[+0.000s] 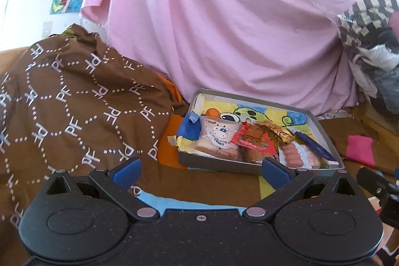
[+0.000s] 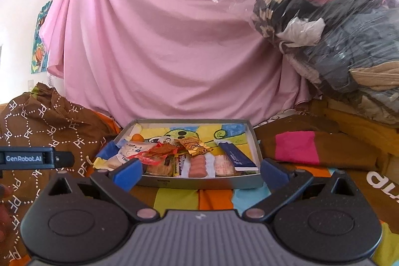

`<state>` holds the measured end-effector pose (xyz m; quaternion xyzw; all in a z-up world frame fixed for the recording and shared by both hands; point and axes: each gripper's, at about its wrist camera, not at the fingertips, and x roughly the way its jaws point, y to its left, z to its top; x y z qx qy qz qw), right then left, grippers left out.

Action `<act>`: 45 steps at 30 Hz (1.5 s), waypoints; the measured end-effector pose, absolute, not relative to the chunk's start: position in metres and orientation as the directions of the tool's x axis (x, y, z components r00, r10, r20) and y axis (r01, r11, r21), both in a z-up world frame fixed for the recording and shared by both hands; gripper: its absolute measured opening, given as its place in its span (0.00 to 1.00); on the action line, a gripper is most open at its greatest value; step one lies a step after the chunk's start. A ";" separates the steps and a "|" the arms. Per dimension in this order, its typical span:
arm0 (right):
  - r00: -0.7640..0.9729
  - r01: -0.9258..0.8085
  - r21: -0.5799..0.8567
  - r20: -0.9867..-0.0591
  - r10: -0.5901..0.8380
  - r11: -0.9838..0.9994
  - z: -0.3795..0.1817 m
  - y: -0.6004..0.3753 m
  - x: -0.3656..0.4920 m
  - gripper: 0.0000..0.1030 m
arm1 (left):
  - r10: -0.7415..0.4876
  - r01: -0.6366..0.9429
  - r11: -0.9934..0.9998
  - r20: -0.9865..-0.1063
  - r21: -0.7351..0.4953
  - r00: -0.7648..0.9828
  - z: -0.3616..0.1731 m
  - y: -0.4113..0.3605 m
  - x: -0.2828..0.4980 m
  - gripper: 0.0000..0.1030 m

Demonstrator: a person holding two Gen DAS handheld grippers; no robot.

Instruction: Organize snacks

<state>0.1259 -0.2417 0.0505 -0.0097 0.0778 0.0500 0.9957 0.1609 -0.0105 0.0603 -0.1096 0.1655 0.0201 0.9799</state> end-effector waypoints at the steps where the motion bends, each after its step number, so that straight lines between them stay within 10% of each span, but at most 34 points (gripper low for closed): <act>1: 0.984 -0.099 -0.005 -0.151 0.097 0.995 0.051 -0.243 0.123 1.00 | 0.005 -0.079 0.974 -0.326 -0.212 0.945 0.061 -0.011 0.157 0.99; 45: 0.980 -0.116 0.018 -0.163 0.118 0.993 0.034 -0.249 0.026 1.00 | 0.006 -0.048 0.992 -0.337 -0.116 0.941 0.044 -0.015 0.048 0.99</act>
